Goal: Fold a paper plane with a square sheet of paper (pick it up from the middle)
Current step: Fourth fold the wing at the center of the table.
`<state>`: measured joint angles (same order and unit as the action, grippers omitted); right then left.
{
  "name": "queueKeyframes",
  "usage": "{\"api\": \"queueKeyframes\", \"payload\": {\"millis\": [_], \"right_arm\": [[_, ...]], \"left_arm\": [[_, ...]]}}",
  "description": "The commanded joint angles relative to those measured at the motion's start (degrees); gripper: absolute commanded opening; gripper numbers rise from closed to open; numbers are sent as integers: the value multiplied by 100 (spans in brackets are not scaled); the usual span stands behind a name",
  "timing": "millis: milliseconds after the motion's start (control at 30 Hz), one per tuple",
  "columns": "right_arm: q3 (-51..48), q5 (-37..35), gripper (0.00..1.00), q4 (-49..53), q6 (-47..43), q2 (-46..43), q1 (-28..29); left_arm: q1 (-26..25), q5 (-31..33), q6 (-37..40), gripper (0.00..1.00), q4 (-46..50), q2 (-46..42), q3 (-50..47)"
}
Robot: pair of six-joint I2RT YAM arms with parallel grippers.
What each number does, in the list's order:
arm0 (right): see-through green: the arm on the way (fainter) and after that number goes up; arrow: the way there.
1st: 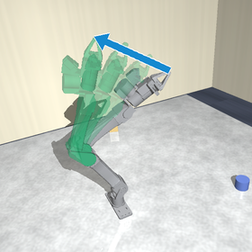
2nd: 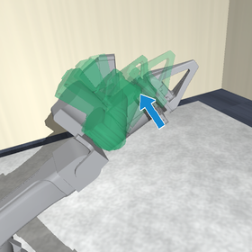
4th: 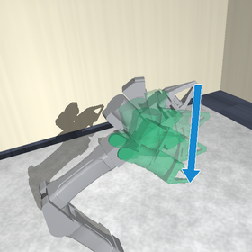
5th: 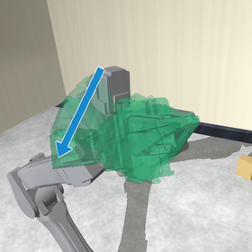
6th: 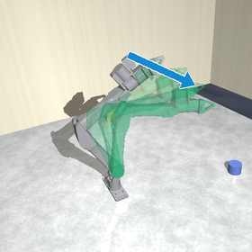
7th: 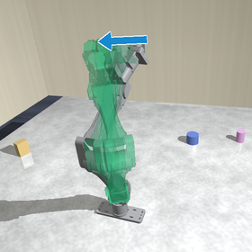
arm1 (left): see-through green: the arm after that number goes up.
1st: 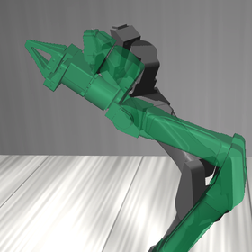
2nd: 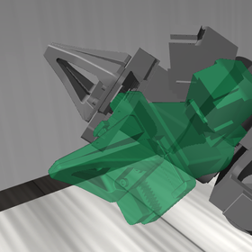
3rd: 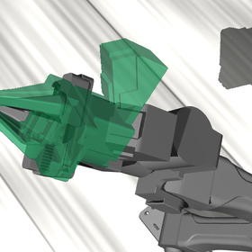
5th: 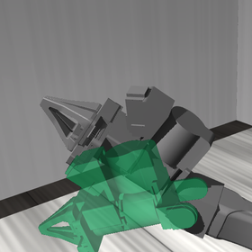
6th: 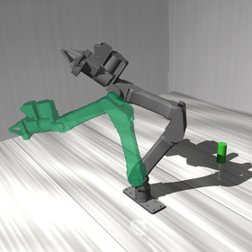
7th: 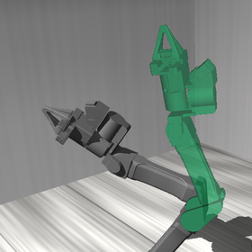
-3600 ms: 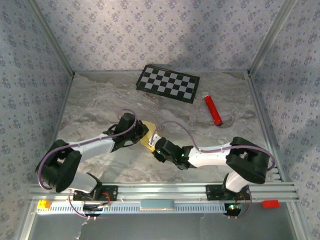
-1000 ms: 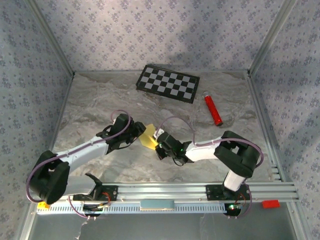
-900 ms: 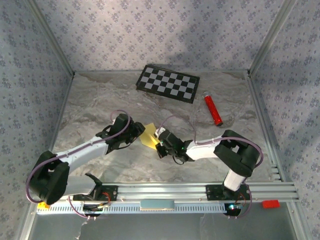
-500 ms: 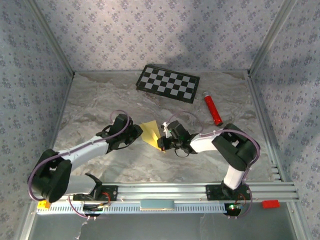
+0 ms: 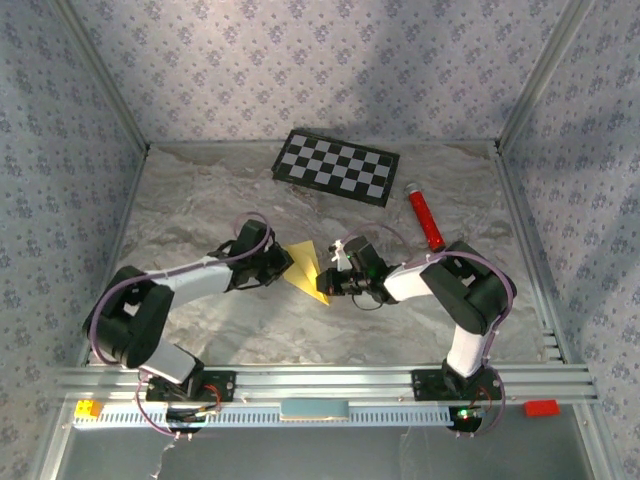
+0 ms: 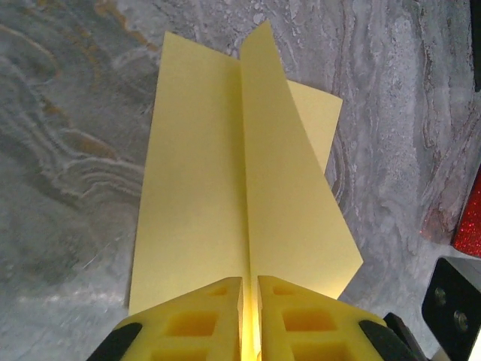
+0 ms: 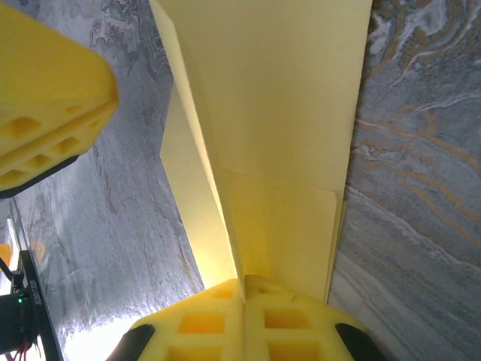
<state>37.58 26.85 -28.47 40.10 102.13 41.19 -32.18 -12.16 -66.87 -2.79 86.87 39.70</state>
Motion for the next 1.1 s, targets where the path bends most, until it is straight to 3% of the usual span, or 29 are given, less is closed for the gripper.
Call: {"api": "queueKeyframes", "payload": {"millis": [0,367,1067], "right_arm": [[-137,108,2,167,158,62,-41],[-186,155,2,75,336,62,-67],[-372,395,3,-307,711,31,-111]], "left_arm": [[57,-234,165,12,-127,216,258],[76,-395,6,5,-365,845,129],[-84,160,-217,1,40,509,-302]]}}
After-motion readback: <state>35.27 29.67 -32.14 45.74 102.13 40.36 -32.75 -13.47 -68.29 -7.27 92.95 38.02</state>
